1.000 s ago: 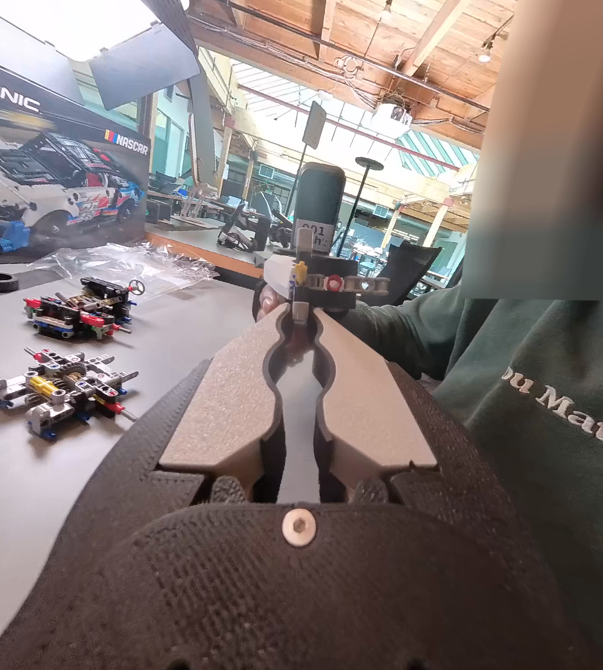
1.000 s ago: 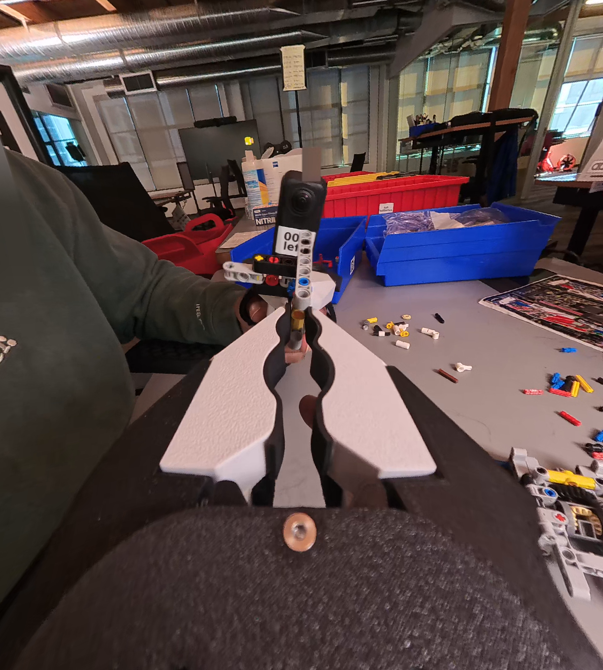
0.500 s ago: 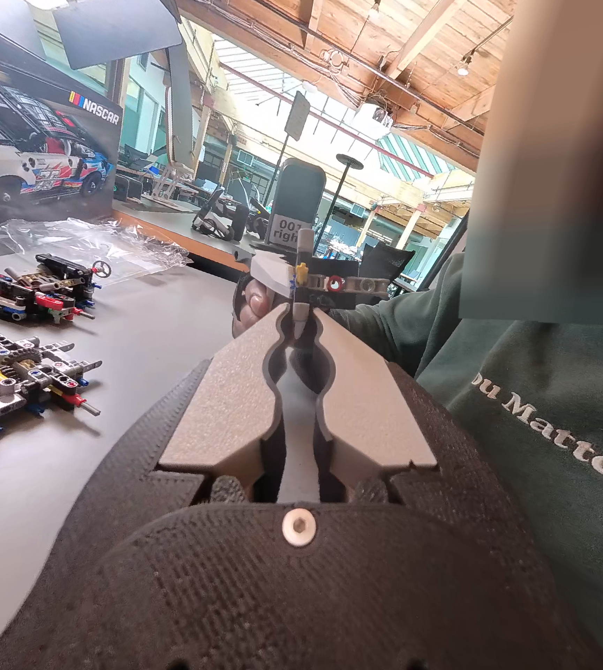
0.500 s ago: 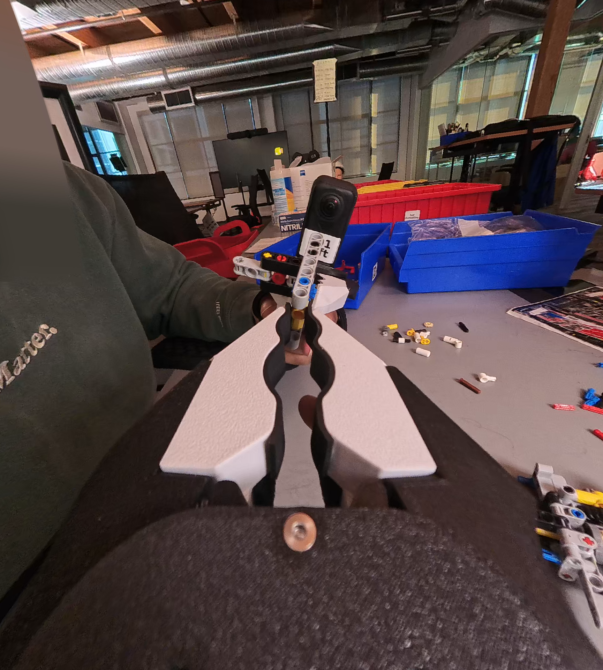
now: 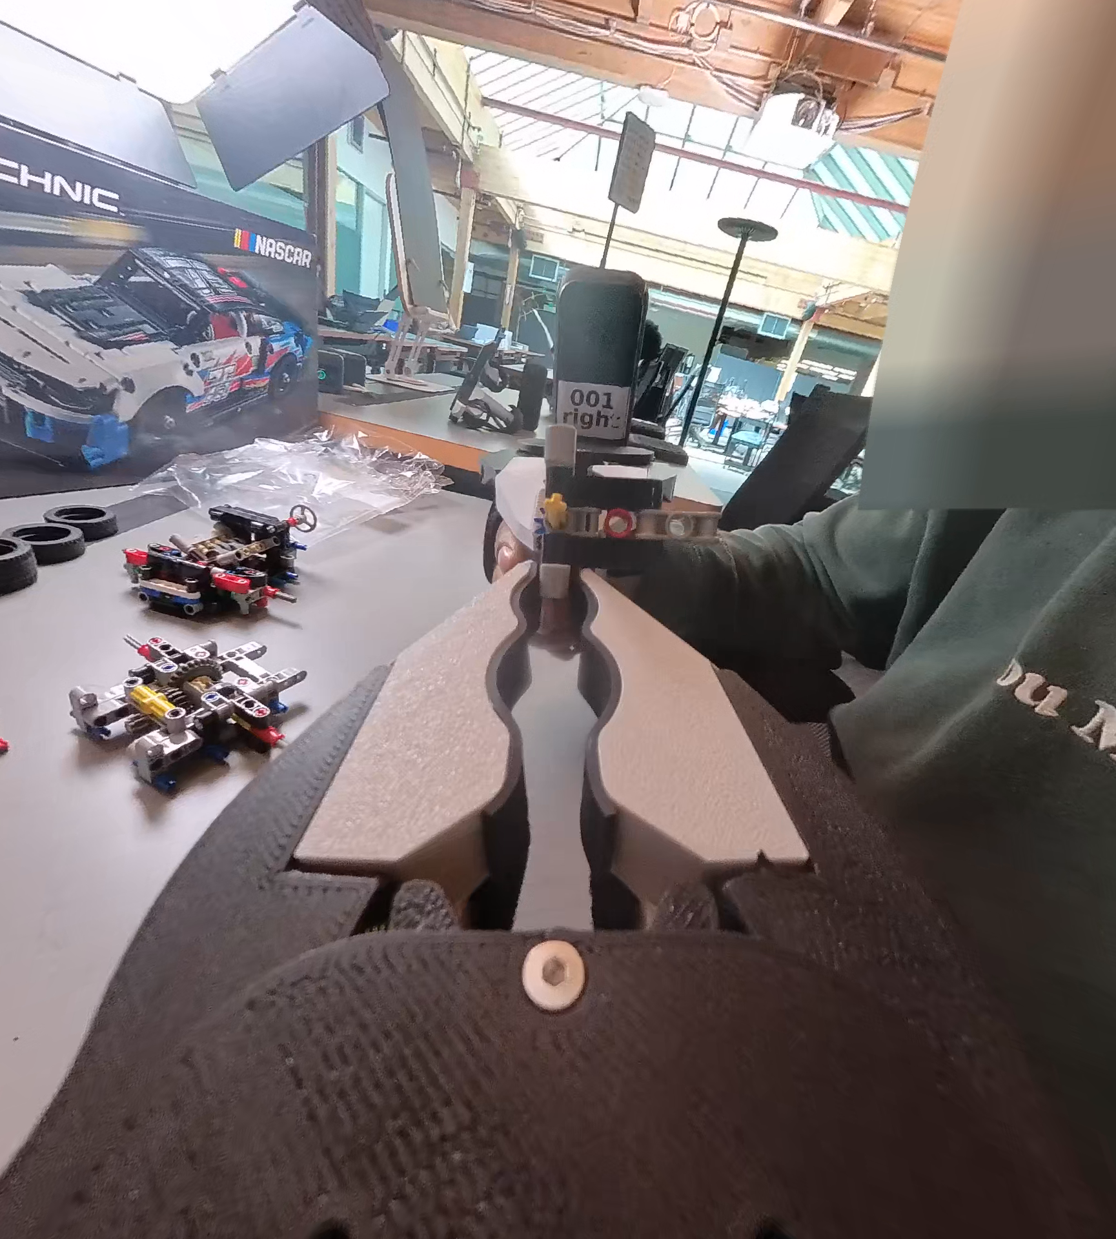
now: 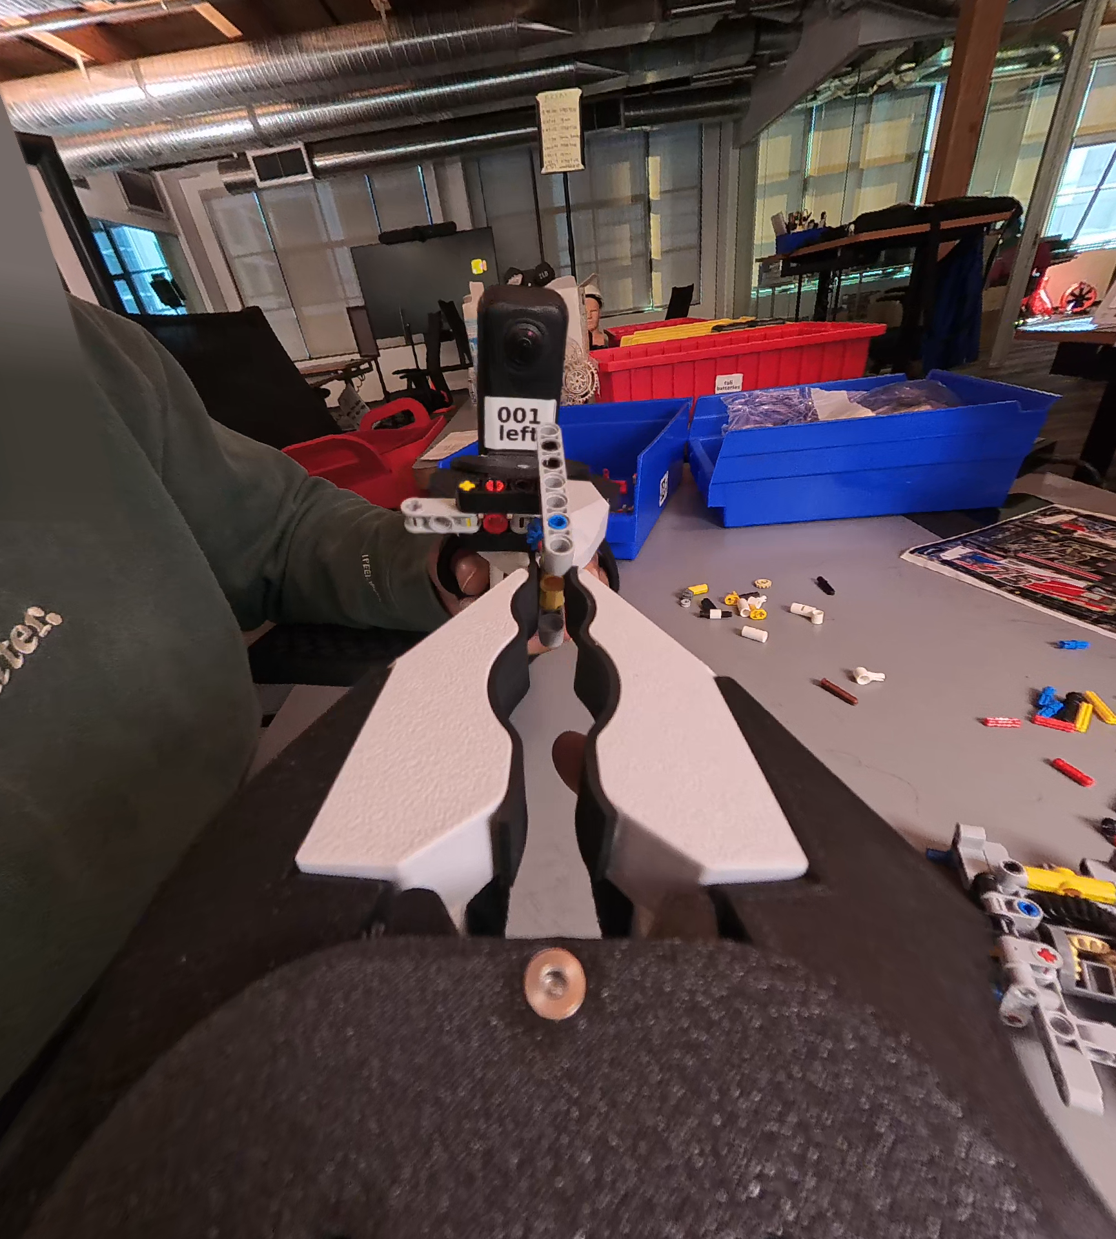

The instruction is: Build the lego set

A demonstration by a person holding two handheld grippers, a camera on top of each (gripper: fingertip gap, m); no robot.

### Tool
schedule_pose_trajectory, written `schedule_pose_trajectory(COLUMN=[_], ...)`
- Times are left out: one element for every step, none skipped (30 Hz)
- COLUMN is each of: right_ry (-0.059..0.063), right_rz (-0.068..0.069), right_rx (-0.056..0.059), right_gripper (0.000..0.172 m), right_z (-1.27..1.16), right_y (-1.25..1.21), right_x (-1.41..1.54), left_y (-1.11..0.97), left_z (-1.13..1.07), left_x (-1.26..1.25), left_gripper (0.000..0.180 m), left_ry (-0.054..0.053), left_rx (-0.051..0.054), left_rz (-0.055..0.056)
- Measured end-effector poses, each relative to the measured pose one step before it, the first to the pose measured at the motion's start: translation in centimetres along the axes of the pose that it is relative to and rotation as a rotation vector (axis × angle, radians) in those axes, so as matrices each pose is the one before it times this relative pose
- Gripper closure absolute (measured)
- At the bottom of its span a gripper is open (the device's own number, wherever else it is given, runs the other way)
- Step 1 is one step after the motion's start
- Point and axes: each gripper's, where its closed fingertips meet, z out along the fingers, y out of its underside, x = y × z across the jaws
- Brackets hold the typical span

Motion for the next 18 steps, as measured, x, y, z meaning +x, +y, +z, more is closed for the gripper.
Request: schedule_pose_trajectory(right_ry=[-0.0006, -0.0012, -0.0005, 0.0002, -0.0029, -0.0029, -0.0034, -0.004, -0.0041, -0.0043, -0.0034, -0.0013, -0.0047, -0.0008, 0.001, -0.0037, 0.0006, -0.0016], right_rz=[0.0026, 0.0009, -0.0009, -0.0001, 0.0008, 0.0003, -0.0026, -0.003, -0.0016, -0.0007, -0.0018, -0.0005, -0.0011, -0.0016, -0.0005, -0.001, -0.0001, 0.0], right_rx=[0.0015, 0.0005, -0.0019, -0.0024, 0.0004, -0.0003, -0.0015, -0.0015, -0.0018, -0.002, -0.0018, -0.0013, -0.001, -0.001, -0.0005, -0.0001, -0.0003, -0.0005], right_gripper=[0.166, 0.166, 0.166, 0.166, 0.166, 0.166, 0.167, 0.167, 0.167, 0.167, 0.167, 0.167, 0.167, 0.167, 0.167, 0.167, 0.167, 0.167], right_z=[-0.009, 0.009, 0.015, 0.005, -0.01, -0.016, -0.007, -0.007, -0.001, -0.008, -0.008, -0.009, -0.008, -0.002, 0.003, -0.002, -0.003, 0.004], right_y=[-0.005, 0.004, 0.019, 0.034, 0.011, 0.003, -0.004, 0.006, 0.01, 0.029, 0.037, 0.018, 0.005, 0.007, -0.002, 0.002, 0.005, 0.016], right_x=[0.0, -0.029, -0.006, 0.008, -0.028, -0.041, -0.069, -0.073, -0.078, -0.063, -0.055, -0.015, -0.073, -0.024, 0.008, -0.058, -0.005, -0.014], left_y=[0.015, 0.002, 0.008, 0.032, 0.014, 0.007, 0.012, 0.004, 0.02, 0.03, 0.032, 0.031, 0.029, 0.014, 0.003, 0.006, 0.012, 0.011], left_z=[0.013, -0.005, -0.023, -0.011, -0.003, 0.004, 0.002, 0.003, -0.002, -0.002, 0.002, 0.001, 0.0, -0.001, -0.004, -0.006, -0.001, 0.001], left_x=[0.006, 0.023, 0.0, -0.005, 0.005, 0.046, 0.049, 0.074, 0.061, 0.062, 0.037, 0.03, 0.045, 0.025, 0.008, 0.027, 0.018, 0.01], left_gripper=[0.174, 0.174, 0.174, 0.174, 0.174, 0.174, 0.175, 0.174, 0.174, 0.175, 0.175, 0.175, 0.175, 0.175, 0.175, 0.175, 0.175, 0.175], left_ry=[-0.0047, 0.0009, 0.0025, 0.0015, 0.0023, 0.0042, 0.0058, 0.0076, 0.008, 0.0082, 0.007, 0.0038, 0.0044, 0.004, 0.0008, 0.0024, 0.0023, 0.0015], left_rx=[-0.0052, -0.0021, 0.0, 0.0, -0.0002, -0.0003, -0.0004, -0.0001, -0.0003, -0.0012, -0.0015, -0.001, -0.0014, -0.0015, -0.0005, -0.0007, -0.0008, -0.0005], left_rz=[0.0101, 0.0002, -0.0024, -0.0023, -0.0026, -0.0034, -0.0049, -0.0069, -0.0088, -0.0096, -0.0094, -0.0056, -0.0043, -0.0058, -0.0014, -0.0011, -0.0033, -0.0018])
